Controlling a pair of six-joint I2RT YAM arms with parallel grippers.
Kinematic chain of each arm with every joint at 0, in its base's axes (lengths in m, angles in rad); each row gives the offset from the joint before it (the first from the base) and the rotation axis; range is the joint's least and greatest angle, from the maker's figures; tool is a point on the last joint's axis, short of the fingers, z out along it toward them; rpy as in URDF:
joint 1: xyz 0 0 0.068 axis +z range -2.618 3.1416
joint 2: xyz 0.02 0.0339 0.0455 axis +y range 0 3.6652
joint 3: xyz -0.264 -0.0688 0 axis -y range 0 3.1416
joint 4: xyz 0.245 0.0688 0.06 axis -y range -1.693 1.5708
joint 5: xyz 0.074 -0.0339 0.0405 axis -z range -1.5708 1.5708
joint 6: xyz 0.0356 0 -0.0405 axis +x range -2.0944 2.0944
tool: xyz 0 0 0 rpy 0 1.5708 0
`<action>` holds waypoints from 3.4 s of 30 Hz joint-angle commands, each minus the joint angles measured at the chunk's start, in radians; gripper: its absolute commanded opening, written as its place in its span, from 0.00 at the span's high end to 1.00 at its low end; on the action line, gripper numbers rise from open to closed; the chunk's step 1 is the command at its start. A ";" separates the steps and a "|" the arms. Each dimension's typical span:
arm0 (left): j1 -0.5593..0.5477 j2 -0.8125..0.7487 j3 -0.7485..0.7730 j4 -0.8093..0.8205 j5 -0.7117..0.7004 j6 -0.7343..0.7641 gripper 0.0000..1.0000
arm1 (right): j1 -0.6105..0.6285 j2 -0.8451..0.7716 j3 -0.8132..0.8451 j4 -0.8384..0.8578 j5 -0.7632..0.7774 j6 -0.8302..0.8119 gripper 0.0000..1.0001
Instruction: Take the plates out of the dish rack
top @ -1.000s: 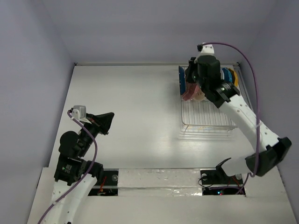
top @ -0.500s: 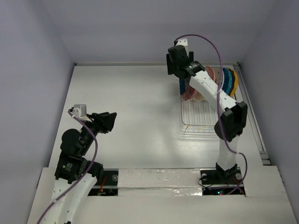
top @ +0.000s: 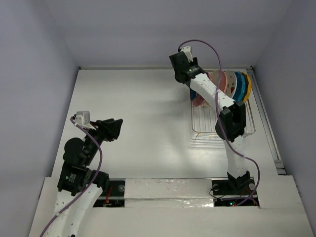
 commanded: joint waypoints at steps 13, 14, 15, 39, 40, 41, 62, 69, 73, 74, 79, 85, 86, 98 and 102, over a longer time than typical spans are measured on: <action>0.004 -0.031 0.026 0.031 -0.011 -0.009 0.51 | -0.010 0.013 -0.052 0.109 0.113 -0.109 0.52; 0.004 -0.032 0.026 0.028 -0.012 -0.010 0.51 | -0.010 0.016 -0.056 0.117 0.114 -0.122 0.54; 0.004 -0.034 0.028 0.028 -0.015 -0.010 0.51 | -0.010 0.017 -0.063 0.126 0.114 -0.132 0.56; 0.004 -0.048 0.026 0.026 -0.024 -0.013 0.51 | 0.031 -0.318 -0.402 0.905 0.311 -0.659 1.00; 0.004 -0.046 0.026 0.028 -0.023 -0.013 0.51 | 0.031 -0.334 -0.404 0.925 0.312 -0.665 1.00; 0.004 -0.043 0.026 0.026 -0.023 -0.015 0.51 | 0.042 -0.351 -0.402 0.933 0.311 -0.672 1.00; 0.004 -0.042 0.028 0.025 -0.029 -0.013 0.51 | 0.102 -0.415 -0.508 1.025 0.328 -0.660 1.00; 0.004 -0.043 0.026 0.026 -0.027 -0.015 0.51 | 0.122 -0.529 -0.411 0.597 0.067 -0.117 1.00; 0.004 -0.042 0.026 0.025 -0.026 -0.015 0.51 | 0.153 -0.538 -0.471 0.588 -0.099 0.084 1.00; 0.004 -0.039 0.028 0.028 -0.026 -0.015 0.51 | 0.166 -0.510 -0.473 0.588 -0.166 0.126 1.00; 0.004 -0.039 0.028 0.021 -0.037 -0.016 0.52 | 0.217 -0.343 -0.396 0.614 -0.385 0.382 1.00; 0.004 -0.039 0.026 0.021 -0.038 -0.020 0.52 | 0.251 -0.064 -0.159 0.642 -0.568 0.626 1.00; 0.004 -0.034 0.026 0.021 -0.037 -0.020 0.51 | 0.263 -0.035 -0.131 0.642 -0.582 0.650 1.00; 0.004 -0.036 0.024 0.026 -0.032 -0.020 0.51 | 0.355 0.322 0.162 0.586 -0.649 0.858 0.99; 0.004 -0.034 0.024 0.026 -0.029 -0.020 0.51 | 0.364 0.350 0.129 0.629 -0.696 0.922 0.84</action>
